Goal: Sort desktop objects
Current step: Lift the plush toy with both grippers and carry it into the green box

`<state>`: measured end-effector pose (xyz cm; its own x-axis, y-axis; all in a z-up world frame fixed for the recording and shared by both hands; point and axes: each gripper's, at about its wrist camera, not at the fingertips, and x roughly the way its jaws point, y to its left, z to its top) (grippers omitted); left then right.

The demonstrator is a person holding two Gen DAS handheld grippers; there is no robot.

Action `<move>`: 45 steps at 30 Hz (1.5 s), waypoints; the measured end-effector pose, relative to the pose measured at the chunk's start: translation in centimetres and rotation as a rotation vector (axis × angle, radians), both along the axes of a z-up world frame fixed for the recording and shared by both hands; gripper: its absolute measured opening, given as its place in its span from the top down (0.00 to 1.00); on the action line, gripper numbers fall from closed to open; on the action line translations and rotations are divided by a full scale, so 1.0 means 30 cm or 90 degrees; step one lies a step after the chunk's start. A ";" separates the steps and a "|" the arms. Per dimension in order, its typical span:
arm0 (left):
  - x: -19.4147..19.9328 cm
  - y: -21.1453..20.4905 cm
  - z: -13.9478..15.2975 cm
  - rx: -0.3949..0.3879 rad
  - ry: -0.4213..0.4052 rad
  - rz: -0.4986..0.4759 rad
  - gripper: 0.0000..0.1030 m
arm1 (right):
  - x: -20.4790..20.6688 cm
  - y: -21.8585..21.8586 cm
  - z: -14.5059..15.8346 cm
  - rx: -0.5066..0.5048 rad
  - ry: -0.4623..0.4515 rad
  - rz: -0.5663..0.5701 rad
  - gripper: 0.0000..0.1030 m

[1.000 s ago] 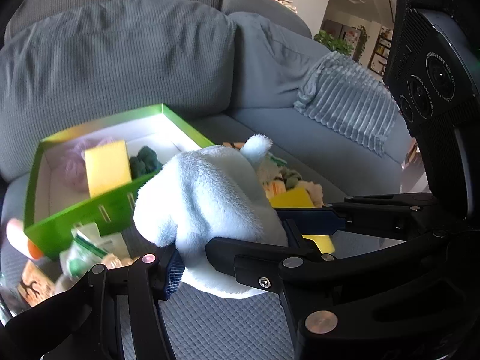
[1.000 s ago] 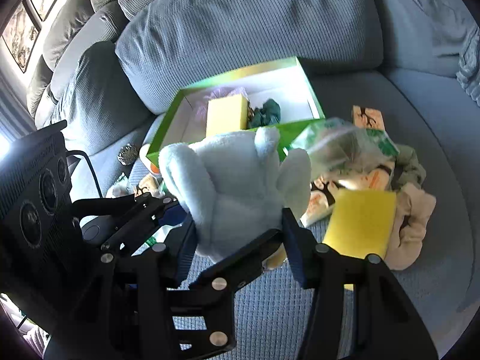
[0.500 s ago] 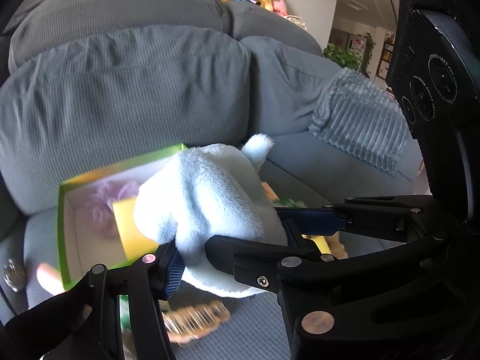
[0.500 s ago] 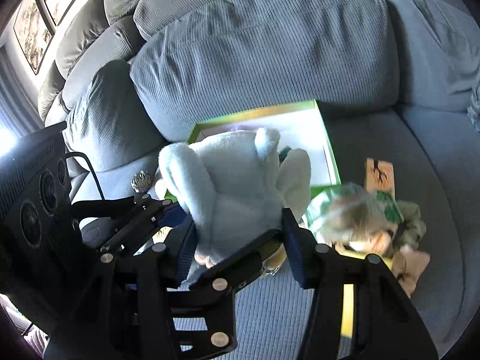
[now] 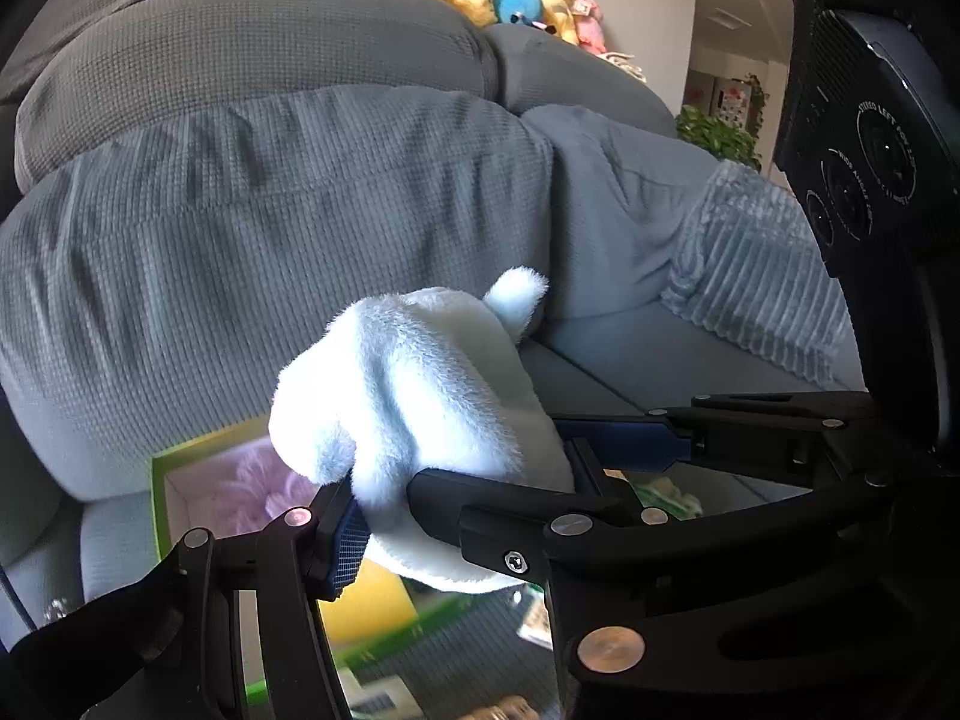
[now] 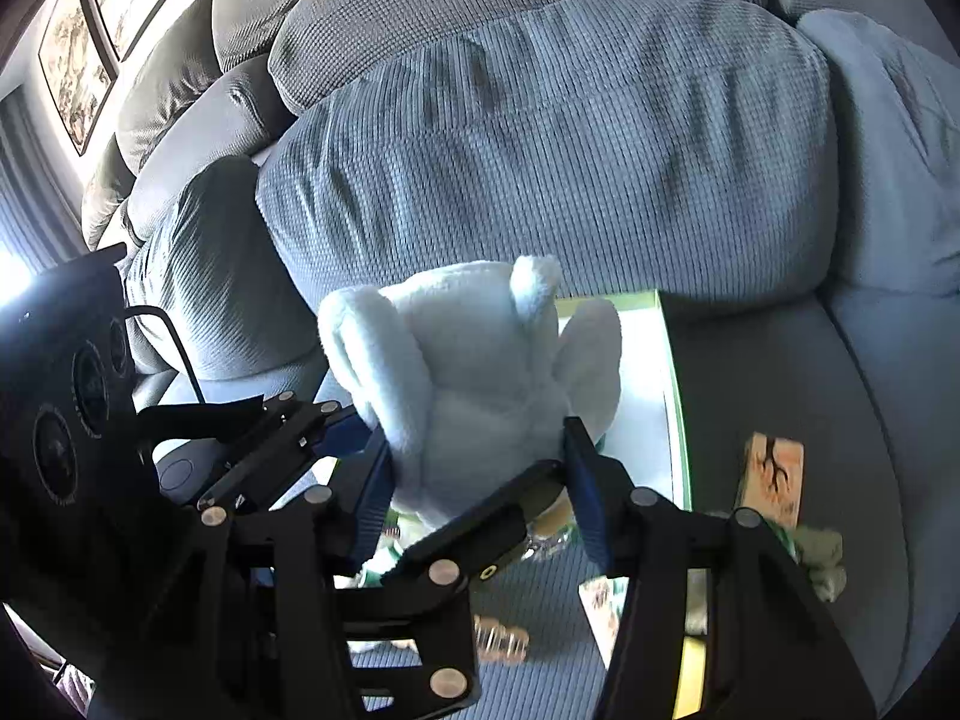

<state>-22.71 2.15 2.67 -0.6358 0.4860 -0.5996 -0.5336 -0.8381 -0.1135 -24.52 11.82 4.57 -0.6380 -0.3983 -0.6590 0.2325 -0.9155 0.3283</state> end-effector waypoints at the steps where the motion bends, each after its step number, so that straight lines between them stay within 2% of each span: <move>1: -0.018 0.000 0.001 0.000 0.002 0.002 0.41 | -0.016 0.000 0.003 0.002 0.003 0.000 0.49; 12: -0.147 0.007 -0.074 -0.001 -0.019 0.017 0.41 | -0.161 0.013 -0.071 -0.007 -0.015 0.001 0.49; 18: -0.212 0.018 -0.152 -0.004 -0.060 0.023 0.41 | -0.233 0.033 -0.153 -0.021 -0.049 -0.006 0.49; 27: -0.254 0.036 -0.252 -0.015 -0.111 0.020 0.41 | -0.263 0.063 -0.264 -0.034 -0.094 -0.016 0.49; 33: -0.275 0.046 -0.284 -0.035 -0.148 0.034 0.40 | -0.283 0.077 -0.310 -0.037 -0.125 -0.035 0.43; 34: -0.280 0.045 -0.291 -0.047 -0.152 0.047 0.34 | -0.286 0.083 -0.319 -0.026 -0.133 -0.049 0.39; 35: -0.286 0.043 -0.297 -0.059 -0.158 0.062 0.23 | -0.290 0.086 -0.326 -0.018 -0.140 -0.061 0.34; 36: -0.291 0.040 -0.302 -0.066 -0.165 0.072 0.17 | -0.292 0.091 -0.334 -0.017 -0.147 -0.068 0.25; 37: -0.295 0.035 -0.307 -0.071 -0.173 0.080 0.09 | -0.291 0.092 -0.337 -0.014 -0.149 -0.070 0.23; 38: -0.296 0.030 -0.312 -0.079 -0.180 0.090 0.06 | -0.288 0.092 -0.336 -0.006 -0.147 -0.072 0.23; 41: -0.284 0.015 -0.319 -0.104 -0.179 0.114 0.04 | -0.272 0.094 -0.316 0.021 -0.132 -0.090 0.23; 45: -0.236 -0.010 -0.308 -0.124 -0.157 0.127 0.03 | -0.238 0.106 -0.273 0.026 -0.108 -0.095 0.19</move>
